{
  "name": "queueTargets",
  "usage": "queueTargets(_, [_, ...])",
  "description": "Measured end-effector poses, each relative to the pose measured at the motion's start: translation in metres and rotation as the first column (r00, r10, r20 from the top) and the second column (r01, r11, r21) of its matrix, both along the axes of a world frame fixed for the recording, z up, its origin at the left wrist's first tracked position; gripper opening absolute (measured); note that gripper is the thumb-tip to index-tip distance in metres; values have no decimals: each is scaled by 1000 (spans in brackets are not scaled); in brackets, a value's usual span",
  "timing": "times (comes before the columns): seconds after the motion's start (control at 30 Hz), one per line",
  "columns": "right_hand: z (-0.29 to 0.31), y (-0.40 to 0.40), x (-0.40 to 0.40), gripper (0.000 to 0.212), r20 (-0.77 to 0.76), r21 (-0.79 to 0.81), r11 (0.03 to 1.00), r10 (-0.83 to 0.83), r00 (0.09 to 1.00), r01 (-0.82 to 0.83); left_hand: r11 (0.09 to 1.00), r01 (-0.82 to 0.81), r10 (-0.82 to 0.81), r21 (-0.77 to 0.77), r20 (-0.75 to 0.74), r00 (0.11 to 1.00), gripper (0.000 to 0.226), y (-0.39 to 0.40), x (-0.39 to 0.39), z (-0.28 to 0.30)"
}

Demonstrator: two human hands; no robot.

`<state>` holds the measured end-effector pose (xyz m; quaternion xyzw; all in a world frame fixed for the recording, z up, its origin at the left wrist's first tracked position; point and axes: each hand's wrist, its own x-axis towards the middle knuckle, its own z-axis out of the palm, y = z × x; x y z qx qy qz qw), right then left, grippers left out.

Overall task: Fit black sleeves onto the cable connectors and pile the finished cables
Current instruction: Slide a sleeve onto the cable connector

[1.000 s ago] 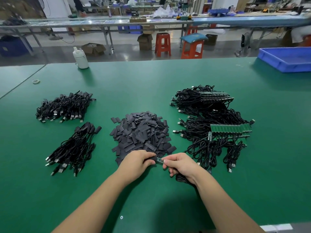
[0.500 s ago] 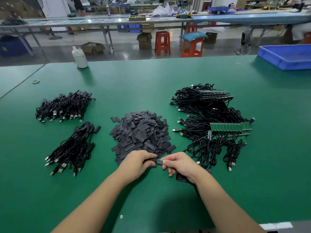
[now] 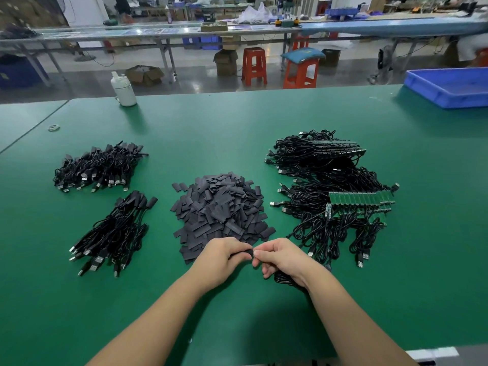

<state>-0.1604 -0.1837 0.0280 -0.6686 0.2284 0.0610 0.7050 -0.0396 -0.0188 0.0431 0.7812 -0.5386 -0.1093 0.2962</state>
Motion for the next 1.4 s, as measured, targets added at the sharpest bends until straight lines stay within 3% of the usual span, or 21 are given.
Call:
queueTargets(0.53, [1, -2, -1, 16, 10, 128, 990, -69, 998, 67, 998, -47, 49, -48, 45, 998, 27, -1, -2, -1])
queueTargets(0.83, [-1, 5, 0, 14, -6, 47, 997, -53, 999, 53, 1000, -23, 22, 12, 62, 998, 28, 0, 0, -2])
queueTargets(1.1, [2, 5, 0, 14, 7, 48, 997, -68, 998, 67, 997, -15, 14, -75, -3, 1000, 22, 1, -3, 1])
queueTargets(1.4, [1, 9, 1, 21, -4, 7, 999, -49, 999, 49, 1000, -15, 15, -5, 93, 996, 28, 0, -8, -6])
